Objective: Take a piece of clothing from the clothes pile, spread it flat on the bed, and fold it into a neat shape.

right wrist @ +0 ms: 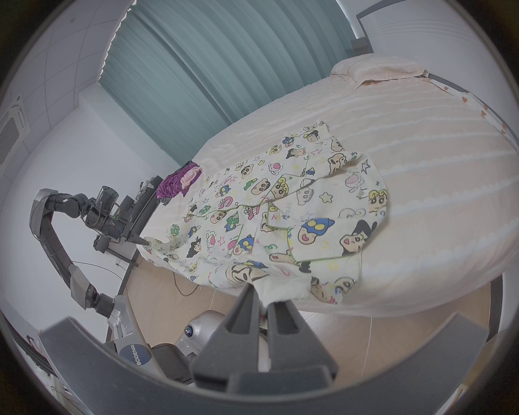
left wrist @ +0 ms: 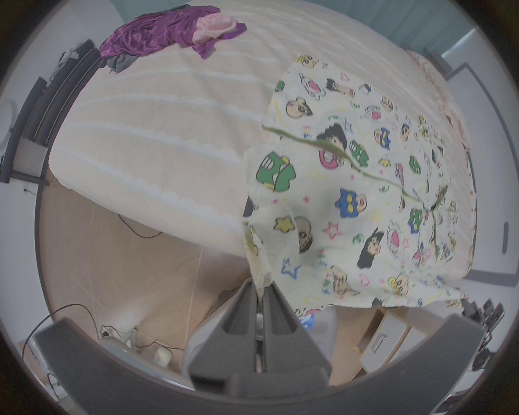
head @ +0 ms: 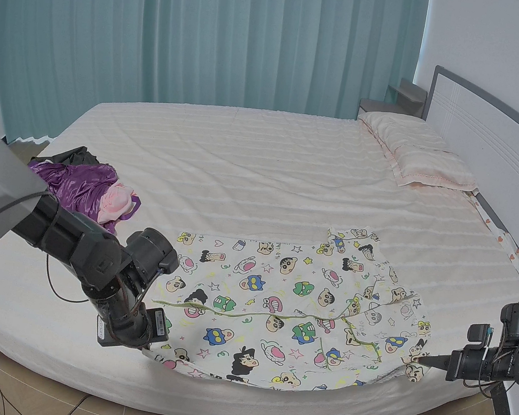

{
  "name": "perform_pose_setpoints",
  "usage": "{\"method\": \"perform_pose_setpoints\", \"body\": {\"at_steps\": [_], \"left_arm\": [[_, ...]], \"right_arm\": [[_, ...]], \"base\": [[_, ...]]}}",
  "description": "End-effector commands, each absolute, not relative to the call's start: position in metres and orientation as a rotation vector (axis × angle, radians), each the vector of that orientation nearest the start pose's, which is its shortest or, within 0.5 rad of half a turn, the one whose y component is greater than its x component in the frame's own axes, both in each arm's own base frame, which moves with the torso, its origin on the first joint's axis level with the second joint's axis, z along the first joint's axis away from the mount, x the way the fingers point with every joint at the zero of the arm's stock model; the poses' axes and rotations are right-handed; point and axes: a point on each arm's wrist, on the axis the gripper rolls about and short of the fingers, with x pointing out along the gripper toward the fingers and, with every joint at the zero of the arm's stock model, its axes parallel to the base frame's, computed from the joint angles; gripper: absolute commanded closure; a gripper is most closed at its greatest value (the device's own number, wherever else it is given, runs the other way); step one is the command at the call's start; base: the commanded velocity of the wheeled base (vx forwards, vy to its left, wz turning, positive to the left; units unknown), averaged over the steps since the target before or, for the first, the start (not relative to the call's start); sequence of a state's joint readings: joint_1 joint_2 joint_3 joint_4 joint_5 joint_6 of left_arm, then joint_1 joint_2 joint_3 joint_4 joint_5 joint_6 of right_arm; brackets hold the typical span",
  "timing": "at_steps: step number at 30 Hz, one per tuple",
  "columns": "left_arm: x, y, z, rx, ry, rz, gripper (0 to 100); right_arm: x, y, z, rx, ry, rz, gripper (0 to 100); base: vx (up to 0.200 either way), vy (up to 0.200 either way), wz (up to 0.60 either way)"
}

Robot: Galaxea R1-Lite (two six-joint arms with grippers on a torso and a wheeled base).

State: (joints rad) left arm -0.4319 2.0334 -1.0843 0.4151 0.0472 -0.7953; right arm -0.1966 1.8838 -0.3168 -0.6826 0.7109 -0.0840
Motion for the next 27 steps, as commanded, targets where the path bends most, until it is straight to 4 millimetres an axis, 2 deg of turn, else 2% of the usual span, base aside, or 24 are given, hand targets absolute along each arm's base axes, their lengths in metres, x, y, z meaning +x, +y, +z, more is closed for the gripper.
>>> {"method": "perform_pose_setpoints", "body": {"at_steps": [1, 8, 9, 16, 24, 27], "left_arm": [[0.31, -0.131, 0.061, -0.367, 1.344, 0.242, 100], [0.33, -0.131, 0.058, -0.393, 1.321, 0.252, 100], [0.338, -0.129, 0.057, -0.416, 1.307, 0.265, 100], [0.363, -0.126, 0.044, -0.446, 1.294, 0.289, 100], [0.381, -0.123, 0.052, -0.483, 1.238, 0.281, 100], [0.398, -0.124, 0.053, -0.535, 1.192, 0.296, 100]], "right_arm": [[0.25, -0.033, 0.025, 0.317, 0.793, 0.515, 100], [0.276, -0.038, 0.026, 0.372, 0.772, 0.48, 100], [0.284, -0.038, 0.026, 0.381, 0.763, 0.476, 100], [0.309, -0.037, 0.017, 0.372, 0.756, 0.489, 100], [0.323, -0.036, 0.013, 0.353, 0.746, 0.481, 100], [0.336, -0.036, 0.009, 0.361, 0.746, 0.438, 100]], "base": [[0.0, 0.0, 0.0], [0.0, 0.0, 0.0], [0.0, 0.0, 0.0], [0.0, 0.0, 0.0], [0.0, 0.0, 0.0], [0.0, 0.0, 0.0]]}}
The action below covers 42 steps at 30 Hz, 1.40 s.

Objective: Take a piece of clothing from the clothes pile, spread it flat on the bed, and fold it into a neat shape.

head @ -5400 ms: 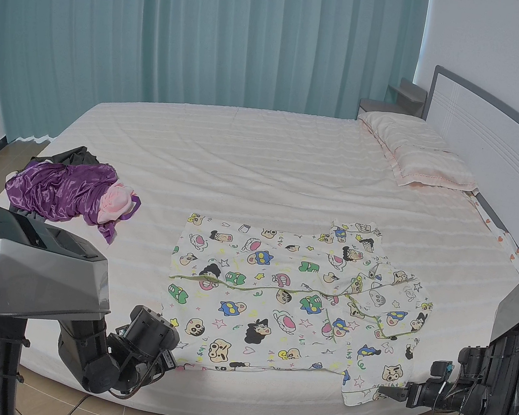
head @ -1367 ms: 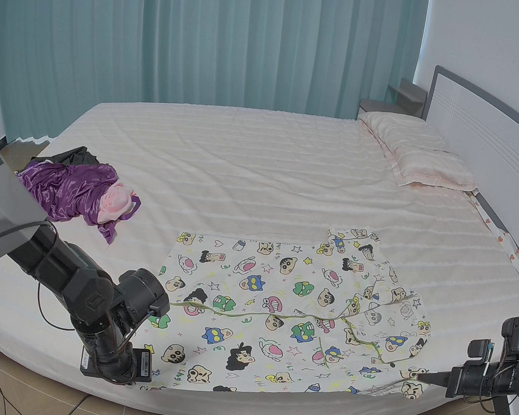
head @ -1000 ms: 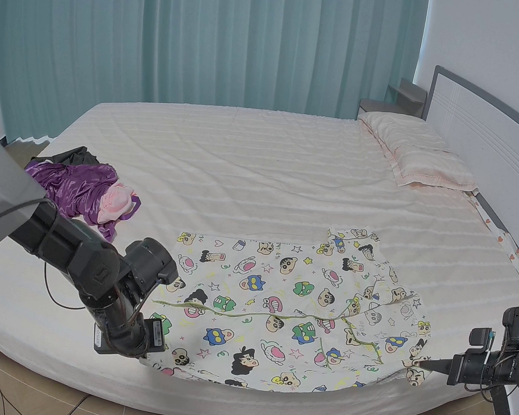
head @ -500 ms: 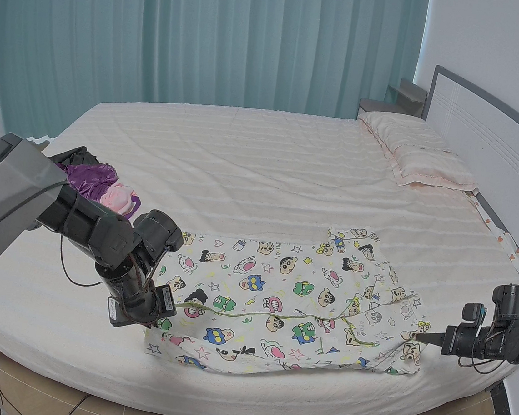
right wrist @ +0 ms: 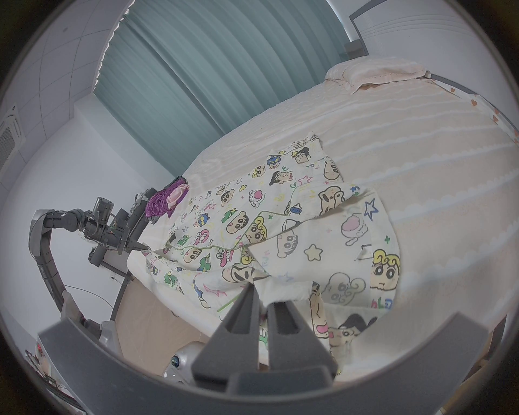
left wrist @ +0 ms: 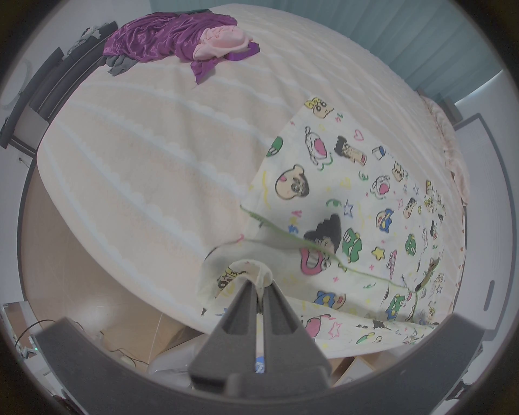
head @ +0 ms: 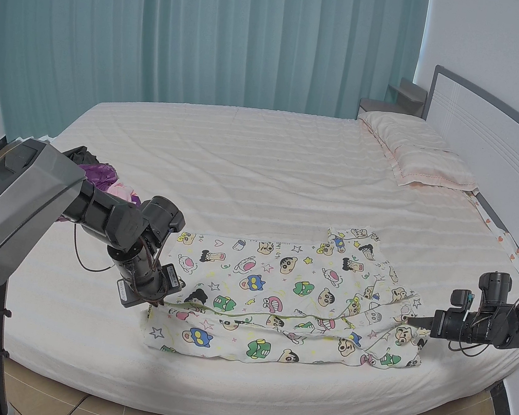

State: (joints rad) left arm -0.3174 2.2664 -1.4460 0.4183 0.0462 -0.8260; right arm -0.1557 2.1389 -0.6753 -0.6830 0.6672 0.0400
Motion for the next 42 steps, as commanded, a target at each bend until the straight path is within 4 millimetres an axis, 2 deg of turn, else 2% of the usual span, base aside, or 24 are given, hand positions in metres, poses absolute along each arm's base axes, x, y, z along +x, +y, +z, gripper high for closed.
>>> {"method": "perform_pose_setpoints", "body": {"at_steps": [1, 7, 12, 18, 31, 32, 33, 34, 40, 42], "left_arm": [[0.4, -0.124, 0.052, -0.542, 1.189, 0.298, 100], [0.418, -0.126, 0.038, -0.552, 1.179, 0.311, 100], [0.428, -0.124, 0.029, -0.55, 1.187, 0.331, 100], [0.434, -0.119, 0.027, -0.562, 1.18, 0.341, 100], [0.442, -0.116, 0.024, -0.574, 1.163, 0.343, 100], [0.442, -0.116, 0.024, -0.575, 1.164, 0.344, 100], [0.442, -0.116, 0.024, -0.574, 1.165, 0.345, 100], [0.442, -0.116, 0.022, -0.573, 1.168, 0.346, 0], [0.443, -0.111, 0.021, -0.606, 1.165, 0.374, 0], [0.442, -0.102, 0.023, -0.625, 1.174, 0.387, 0]], "right_arm": [[0.337, -0.036, 0.007, 0.357, 0.747, 0.43, 100], [0.35, -0.032, 0.001, 0.342, 0.743, 0.405, 100], [0.361, -0.033, 0.006, 0.377, 0.72, 0.389, 100], [0.365, -0.033, 0.008, 0.395, 0.715, 0.384, 100], [0.375, -0.031, -0.001, 0.408, 0.72, 0.349, 100], [0.375, -0.03, -0.002, 0.414, 0.723, 0.348, 0], [0.375, -0.029, -0.002, 0.415, 0.726, 0.35, 0], [0.375, -0.029, -0.003, 0.417, 0.728, 0.353, 0], [0.372, -0.03, 0.002, 0.444, 0.727, 0.329, 0], [0.366, -0.033, 0.017, 0.489, 0.708, 0.265, 0]], "base": [[0.0, 0.0, 0.0], [0.0, 0.0, 0.0], [0.0, 0.0, 0.0], [0.0, 0.0, 0.0], [0.0, 0.0, 0.0], [0.0, 0.0, 0.0], [0.0, 0.0, 0.0], [0.0, 0.0, 0.0], [0.0, 0.0, 0.0], [0.0, 0.0, 0.0]]}}
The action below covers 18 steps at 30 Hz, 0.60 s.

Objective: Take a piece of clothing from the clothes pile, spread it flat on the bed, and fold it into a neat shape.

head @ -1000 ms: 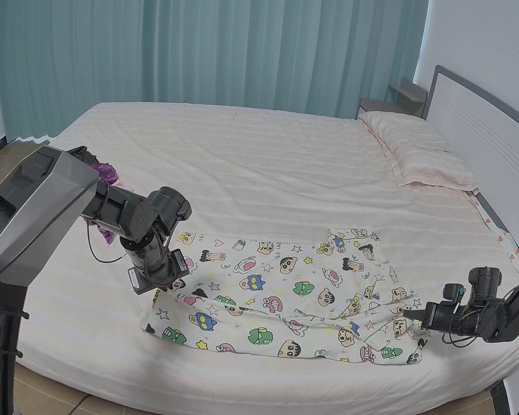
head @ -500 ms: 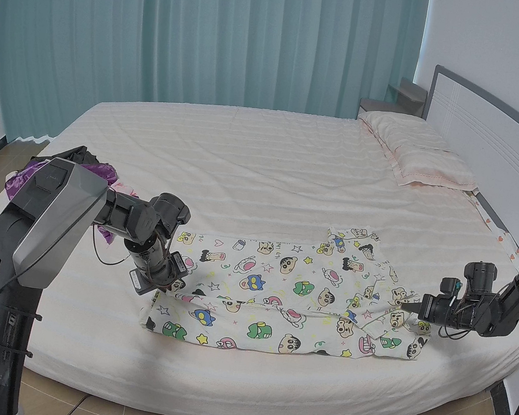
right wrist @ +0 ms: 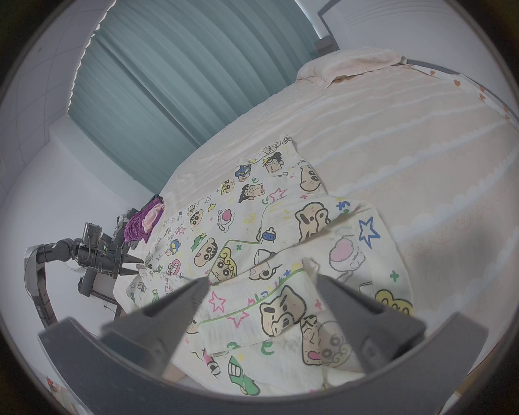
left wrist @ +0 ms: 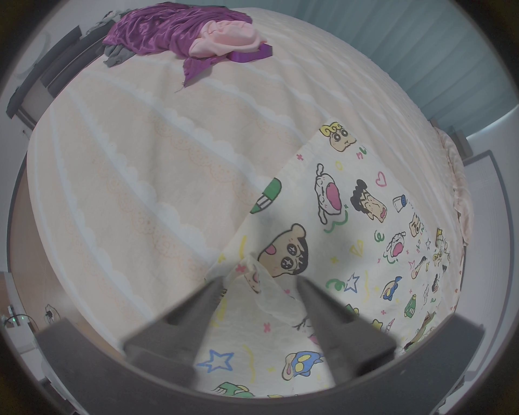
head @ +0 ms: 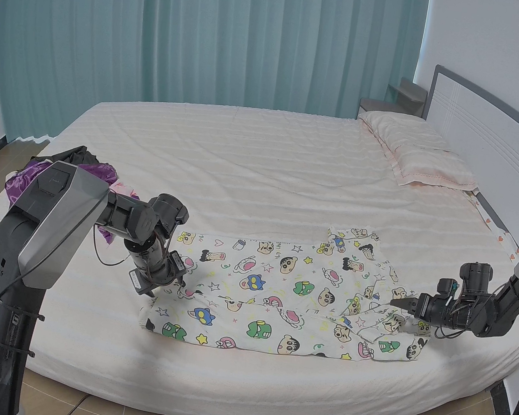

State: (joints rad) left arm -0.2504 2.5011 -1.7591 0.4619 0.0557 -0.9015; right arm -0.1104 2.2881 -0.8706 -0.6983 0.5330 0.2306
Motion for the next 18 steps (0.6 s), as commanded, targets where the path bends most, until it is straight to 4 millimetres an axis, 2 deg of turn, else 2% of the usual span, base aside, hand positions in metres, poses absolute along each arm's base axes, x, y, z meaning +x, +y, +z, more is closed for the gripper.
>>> {"method": "perform_pose_setpoints", "body": {"at_steps": [1, 4, 5, 7, 10, 12, 13, 16, 18], "left_arm": [[0.442, -0.1, 0.025, -0.628, 1.174, 0.389, 0], [0.436, -0.086, 0.045, -0.692, 1.205, 0.359, 0], [0.436, -0.086, 0.045, -0.692, 1.205, 0.359, 0], [0.424, -0.071, 0.071, -0.778, 1.22, 0.291, 0], [0.402, -0.054, 0.099, -0.889, 1.251, 0.196, 0], [0.382, -0.045, 0.111, -0.95, 1.288, 0.139, 0], [0.382, -0.045, 0.111, -0.95, 1.288, 0.139, 0], [0.348, -0.038, 0.116, -0.98, 1.281, 0.108, 0], [0.335, -0.037, 0.116, -0.979, 1.265, 0.096, 0]], "right_arm": [[0.365, -0.033, 0.019, 0.499, 0.704, 0.255, 0], [0.354, -0.028, 0.045, 0.614, 0.661, 0.168, 0], [0.354, -0.028, 0.045, 0.614, 0.661, 0.168, 0], [0.343, -0.008, 0.052, 0.704, 0.651, 0.09, 0], [0.34, 0.014, 0.047, 0.775, 0.634, -0.021, 0], [0.338, 0.026, 0.042, 0.814, 0.629, -0.081, 0], [0.338, 0.026, 0.042, 0.814, 0.629, -0.081, 0], [0.338, 0.035, 0.031, 0.821, 0.638, -0.143, 0], [0.338, 0.036, 0.025, 0.821, 0.651, -0.156, 0]], "base": [[0.0, 0.0, 0.0], [0.0, 0.0, 0.0], [0.0, 0.0, 0.0], [0.0, 0.0, 0.0], [0.0, 0.0, 0.0], [0.0, 0.0, 0.0], [0.0, 0.0, 0.0], [0.0, 0.0, 0.0], [0.0, 0.0, 0.0]]}}
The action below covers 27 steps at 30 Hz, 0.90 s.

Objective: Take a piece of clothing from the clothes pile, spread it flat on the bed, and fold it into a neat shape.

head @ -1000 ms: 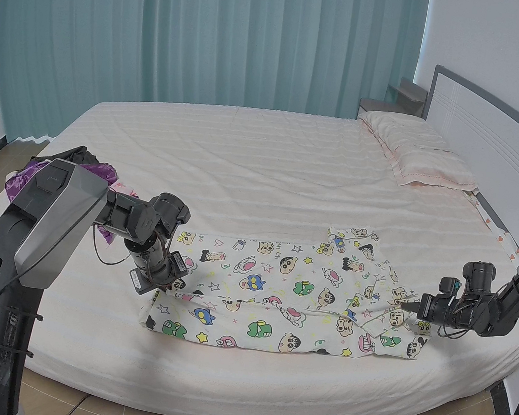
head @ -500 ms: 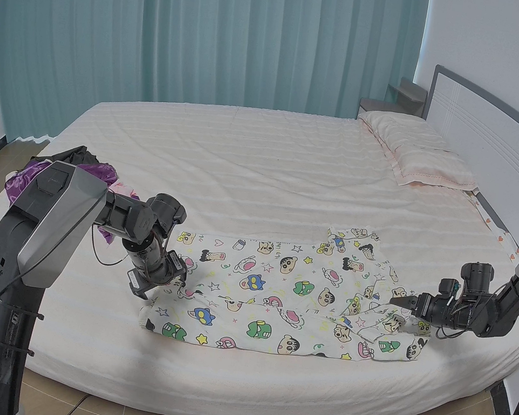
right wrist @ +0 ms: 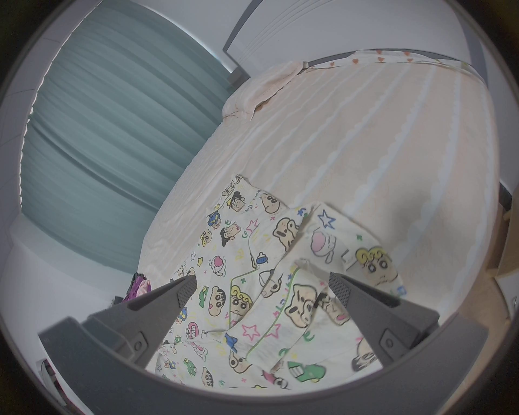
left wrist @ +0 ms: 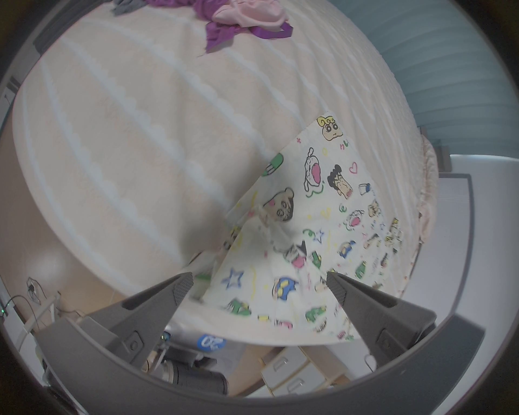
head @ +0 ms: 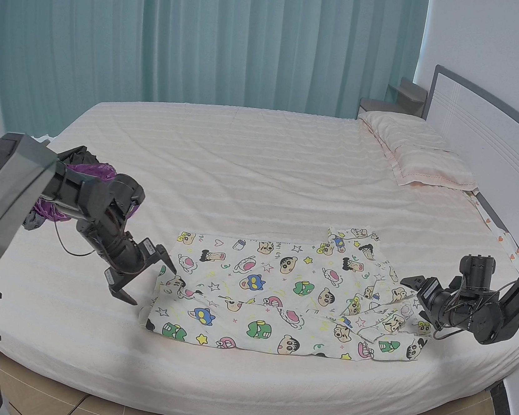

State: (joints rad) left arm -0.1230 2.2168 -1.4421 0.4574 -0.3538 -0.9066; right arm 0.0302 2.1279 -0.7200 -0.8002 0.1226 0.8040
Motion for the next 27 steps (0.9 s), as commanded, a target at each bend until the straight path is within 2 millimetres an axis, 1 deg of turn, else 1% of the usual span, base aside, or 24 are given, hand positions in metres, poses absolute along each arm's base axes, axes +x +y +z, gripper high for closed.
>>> {"method": "perform_pose_setpoints", "body": {"at_steps": [1, 2, 3, 6, 7, 9, 13, 17, 22, 27], "left_arm": [[0.325, -0.037, 0.117, -0.98, 1.241, 0.079, 0], [0.325, -0.037, 0.117, -0.98, 1.241, 0.079, 0], [0.31, -0.036, 0.117, -0.989, 1.203, 0.057, 0], [0.294, -0.036, 0.119, -1.011, 1.175, 0.052, 0], [0.294, -0.036, 0.119, -1.011, 1.175, 0.052, 0], [0.283, -0.037, 0.116, -1.011, 1.177, 0.045, 0], [0.278, -0.037, 0.11, -1.011, 1.175, 0.04, 0], [0.277, -0.037, 0.107, -1.011, 1.179, 0.043, 0], [0.278, -0.037, 0.102, -1.012, 1.189, 0.048, 0], [0.279, -0.037, 0.101, -1.012, 1.185, 0.048, 0]], "right_arm": [[0.338, 0.04, 0.021, 0.814, 0.664, -0.16, 0], [0.338, 0.04, 0.021, 0.814, 0.664, -0.16, 0], [0.336, 0.045, 0.014, 0.799, 0.683, -0.173, 0], [0.336, 0.051, 0.006, 0.773, 0.691, -0.197, 0], [0.336, 0.051, 0.006, 0.773, 0.691, -0.197, 0], [0.337, 0.052, 0.003, 0.763, 0.686, -0.214, 0], [0.337, 0.058, 0.003, 0.759, 0.691, -0.202, 0], [0.34, 0.058, -0.005, 0.752, 0.702, -0.213, 0], [0.342, 0.058, -0.008, 0.753, 0.701, -0.223, 0], [0.352, 0.057, -0.011, 0.758, 0.678, -0.221, 0]], "base": [[0.0, 0.0, 0.0], [0.0, 0.0, 0.0], [0.0, 0.0, 0.0], [0.0, 0.0, 0.0], [0.0, 0.0, 0.0], [0.0, 0.0, 0.0], [0.0, 0.0, 0.0], [0.0, 0.0, 0.0], [0.0, 0.0, 0.0], [0.0, 0.0, 0.0]]}}
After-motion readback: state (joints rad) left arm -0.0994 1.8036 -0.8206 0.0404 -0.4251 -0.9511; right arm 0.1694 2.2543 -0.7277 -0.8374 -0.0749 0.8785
